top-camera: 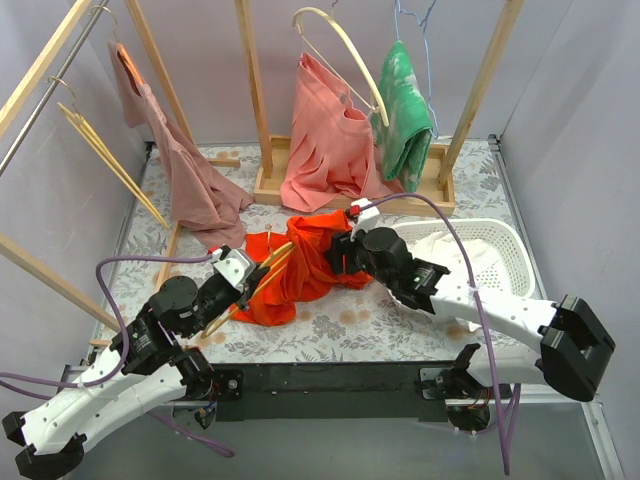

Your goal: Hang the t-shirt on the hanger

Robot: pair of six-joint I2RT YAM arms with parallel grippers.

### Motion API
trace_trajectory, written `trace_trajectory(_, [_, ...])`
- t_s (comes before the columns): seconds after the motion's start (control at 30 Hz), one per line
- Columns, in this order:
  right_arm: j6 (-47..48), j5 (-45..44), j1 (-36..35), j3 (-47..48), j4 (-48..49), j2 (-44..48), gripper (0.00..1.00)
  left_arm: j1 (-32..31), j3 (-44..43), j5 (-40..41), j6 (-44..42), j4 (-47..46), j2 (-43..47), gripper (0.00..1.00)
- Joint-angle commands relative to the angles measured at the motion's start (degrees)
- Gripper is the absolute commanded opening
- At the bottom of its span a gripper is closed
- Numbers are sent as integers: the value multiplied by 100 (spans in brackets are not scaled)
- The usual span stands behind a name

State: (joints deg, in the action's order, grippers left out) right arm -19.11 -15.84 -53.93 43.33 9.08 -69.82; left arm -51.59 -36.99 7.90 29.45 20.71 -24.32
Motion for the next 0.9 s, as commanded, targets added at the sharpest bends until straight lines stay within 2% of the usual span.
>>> trace_trajectory(0.0, [-84, 213, 67, 412, 718, -268, 58, 0, -256, 1, 8, -278, 85, 0])
trace_trajectory(0.03, [-92, 73, 67, 448, 683, -286, 53, 9, -264, 53, -1, -269, 111, 0])
trace_trajectory(0.07, [-206, -128, 67, 509, 309, -260, 36, 0, -256, 71, -1, -260, 137, 0])
trace_trajectory(0.1, [-268, -705, 67, 631, 70, -216, 25, 0, -238, 89, -1, -243, 155, 0])
trace_trajectory(0.17, [-391, -1253, 67, 781, -501, 28, 2, 0, -203, 71, 8, -217, 199, 0])
trace_trajectory(0.2, [-435, -1682, 67, 843, -1087, 126, 1, 0, -194, 71, 17, -182, 208, 0])
trace_trajectory(0.3, [-409, -2255, 67, 1229, -2090, 495, 1, 0, -159, -104, 34, -146, 208, 0])
trace_trajectory(0.43, [-129, -2652, 67, 1722, -2804, 742, 1, 0, -89, -587, 34, -295, 182, 0])
trace_trajectory(0.53, [39, -2925, 67, 1977, -2947, 847, 1, 0, -45, -781, 43, -480, 85, 0])
trace_trajectory(0.73, [610, -2847, 260, 2074, -3018, 733, 5, 0, 43, -1562, 139, -1068, 50, 0])
trace_trajectory(0.8, [514, -2357, 698, 1917, -3018, 768, 5, 9, 95, -1677, 183, -1322, -20, 0])
trace_trajectory(0.87, [409, -1987, 1232, 1785, -3070, 803, 11, 9, 104, -1888, 227, -1420, -196, 0])
